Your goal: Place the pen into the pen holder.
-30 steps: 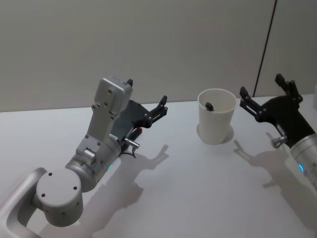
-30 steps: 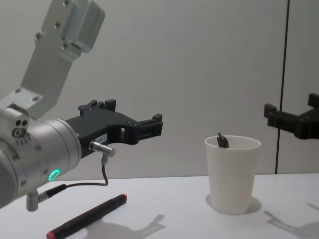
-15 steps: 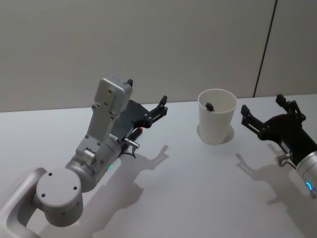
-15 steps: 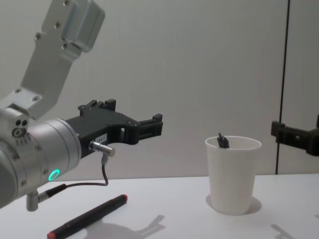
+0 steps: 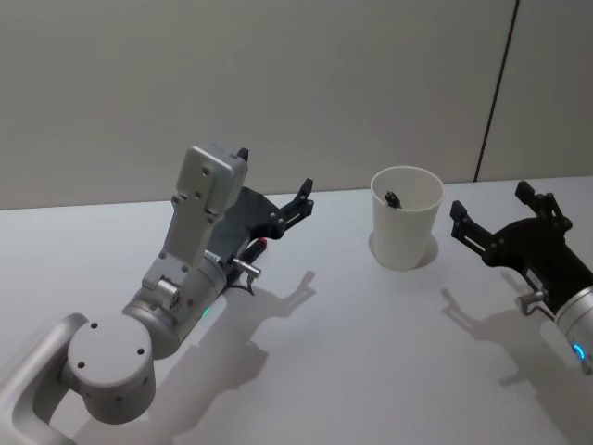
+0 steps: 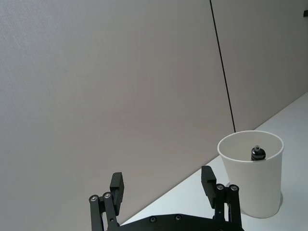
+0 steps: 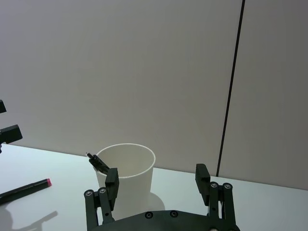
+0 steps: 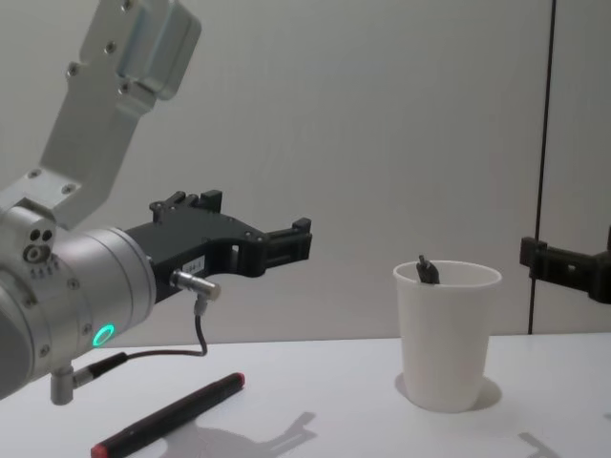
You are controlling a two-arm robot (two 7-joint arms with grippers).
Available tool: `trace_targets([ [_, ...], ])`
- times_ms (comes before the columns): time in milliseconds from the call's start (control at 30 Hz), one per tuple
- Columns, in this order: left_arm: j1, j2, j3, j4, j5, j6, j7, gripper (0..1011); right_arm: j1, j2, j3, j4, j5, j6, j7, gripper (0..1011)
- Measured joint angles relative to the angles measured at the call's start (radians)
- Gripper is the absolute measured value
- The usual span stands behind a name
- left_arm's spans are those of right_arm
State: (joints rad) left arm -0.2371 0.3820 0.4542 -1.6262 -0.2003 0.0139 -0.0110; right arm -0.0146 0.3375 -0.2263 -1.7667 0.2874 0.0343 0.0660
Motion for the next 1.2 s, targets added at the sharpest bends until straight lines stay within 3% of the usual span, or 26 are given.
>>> trace_targets([
  [267, 0.0, 0.002, -0.004, 0.0, -0.013, 0.006, -0.02, 1001, 0.0, 0.0, 0.001, 0.0, 0.0, 0.0, 0.0, 1001],
  [600, 0.009, 0.027, -0.024, -0.012, -0.063, 0.031, -0.074, 1001, 0.0, 0.0, 0.001, 0.0, 0.0, 0.0, 0.001, 1001],
  [1200, 0.024, 0.099, -0.072, -0.045, -0.13, 0.145, -0.179, 1001, 0.0, 0.0, 0.0, 0.0, 0.0, 0.0, 0.001, 1001],
])
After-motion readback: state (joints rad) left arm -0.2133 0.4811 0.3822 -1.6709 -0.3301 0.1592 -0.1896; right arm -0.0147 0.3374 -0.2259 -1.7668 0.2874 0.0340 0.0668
